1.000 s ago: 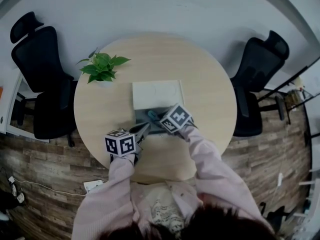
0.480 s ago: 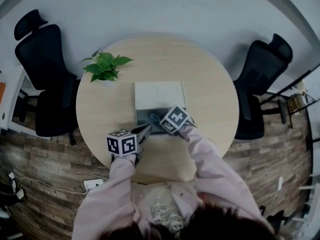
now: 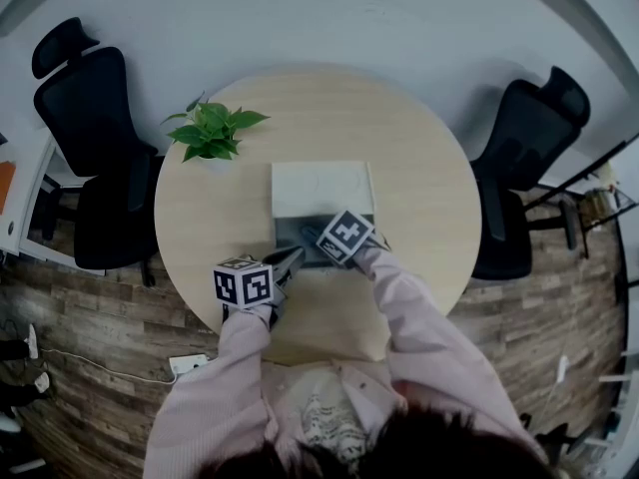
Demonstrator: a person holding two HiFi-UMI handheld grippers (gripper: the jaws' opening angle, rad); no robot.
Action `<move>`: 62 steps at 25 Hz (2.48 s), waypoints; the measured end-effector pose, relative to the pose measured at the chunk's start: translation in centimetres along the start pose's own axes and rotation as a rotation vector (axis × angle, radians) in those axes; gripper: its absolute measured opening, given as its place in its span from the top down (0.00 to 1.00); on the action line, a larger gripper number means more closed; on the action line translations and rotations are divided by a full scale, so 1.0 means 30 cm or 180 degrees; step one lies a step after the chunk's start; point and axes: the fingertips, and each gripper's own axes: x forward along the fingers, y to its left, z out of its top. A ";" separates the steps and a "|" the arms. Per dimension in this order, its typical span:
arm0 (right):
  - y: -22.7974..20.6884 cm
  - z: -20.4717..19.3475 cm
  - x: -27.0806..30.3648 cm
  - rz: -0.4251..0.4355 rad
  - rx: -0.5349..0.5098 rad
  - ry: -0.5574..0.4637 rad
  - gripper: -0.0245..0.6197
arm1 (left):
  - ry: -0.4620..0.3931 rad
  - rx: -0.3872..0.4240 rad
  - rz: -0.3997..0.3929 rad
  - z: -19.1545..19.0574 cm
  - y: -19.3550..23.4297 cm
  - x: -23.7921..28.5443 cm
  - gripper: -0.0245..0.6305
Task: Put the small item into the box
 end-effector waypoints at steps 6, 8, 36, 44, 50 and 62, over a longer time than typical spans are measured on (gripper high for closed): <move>-0.005 -0.007 0.009 -0.0066 -0.0098 0.0085 0.76 | -0.0006 -0.0002 0.0015 0.000 0.000 0.002 0.95; -0.004 -0.008 0.012 -0.0097 -0.0128 0.0118 0.76 | 0.0002 -0.0005 0.0016 -0.003 -0.001 0.001 0.95; 0.011 -0.023 -0.006 -0.0414 -0.0138 0.0307 0.72 | -0.0030 -0.0059 0.0022 -0.012 -0.005 -0.009 0.95; 0.013 -0.018 -0.005 -0.0455 -0.0078 0.0239 0.66 | -0.0030 -0.0071 0.0010 -0.020 -0.010 -0.015 0.95; 0.065 0.029 -0.002 -0.0183 0.0089 -0.0116 0.63 | -0.0030 -0.0062 0.0006 -0.022 -0.012 -0.022 0.95; 0.016 0.046 -0.098 -0.0404 0.0327 -0.0797 0.80 | -0.0079 0.0006 -0.0049 -0.013 -0.032 -0.035 0.95</move>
